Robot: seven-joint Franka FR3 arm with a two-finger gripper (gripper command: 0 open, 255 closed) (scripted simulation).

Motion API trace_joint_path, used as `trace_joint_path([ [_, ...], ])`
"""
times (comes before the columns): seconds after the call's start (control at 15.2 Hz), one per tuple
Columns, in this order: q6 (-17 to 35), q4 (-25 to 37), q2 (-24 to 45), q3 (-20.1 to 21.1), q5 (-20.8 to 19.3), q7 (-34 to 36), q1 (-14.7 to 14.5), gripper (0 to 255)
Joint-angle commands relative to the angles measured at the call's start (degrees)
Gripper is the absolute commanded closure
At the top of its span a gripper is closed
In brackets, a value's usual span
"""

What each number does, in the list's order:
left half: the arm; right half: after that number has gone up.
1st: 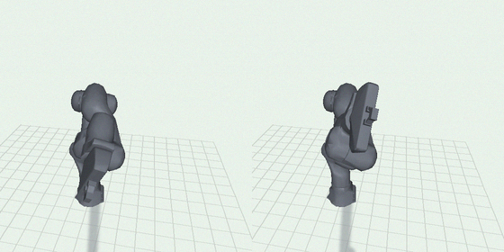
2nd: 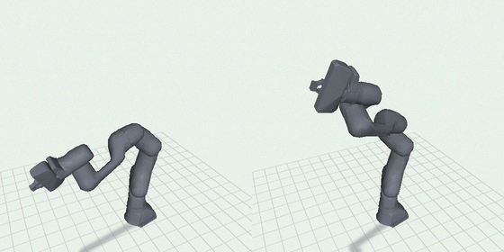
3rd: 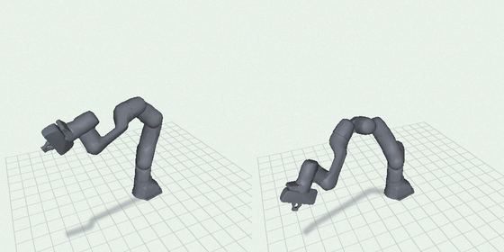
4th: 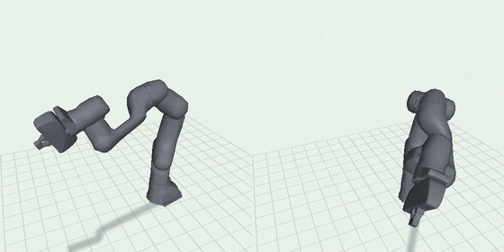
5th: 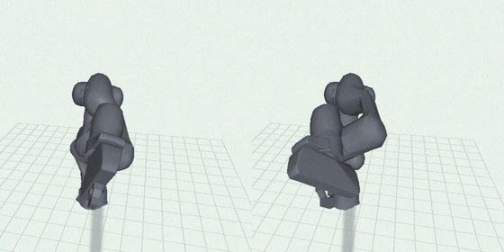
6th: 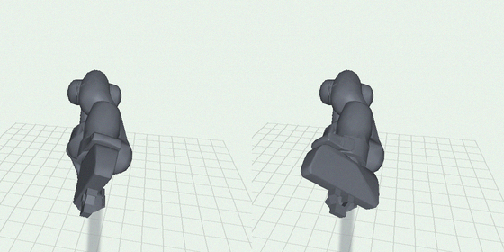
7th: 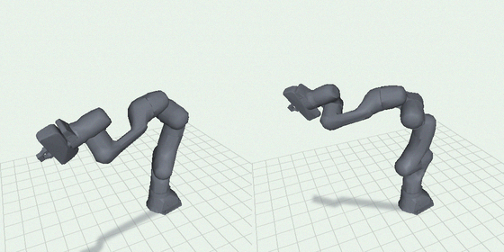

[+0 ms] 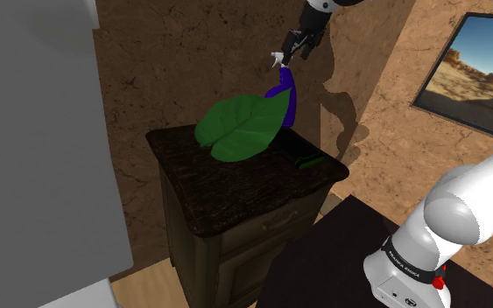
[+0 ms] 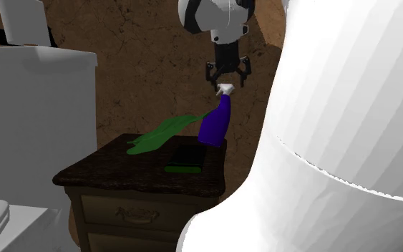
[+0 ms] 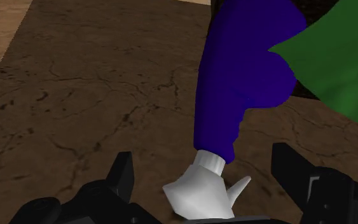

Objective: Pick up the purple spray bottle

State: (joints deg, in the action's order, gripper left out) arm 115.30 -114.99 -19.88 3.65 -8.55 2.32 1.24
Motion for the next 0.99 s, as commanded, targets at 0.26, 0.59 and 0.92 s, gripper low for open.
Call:
trace_joint_path([
  [0.26, 4.9, 2.2, 3.4, 0.0, -0.7, 0.5, 0.3, 0],
  [0.59, 8.4, -1.6, 3.1, 0.0, -1.1, 1.1, 0.3, 0],
  [0.92, 8.4, -1.6, 3.2, 0.0, -1.0, 1.1, 0.3, 255],
])
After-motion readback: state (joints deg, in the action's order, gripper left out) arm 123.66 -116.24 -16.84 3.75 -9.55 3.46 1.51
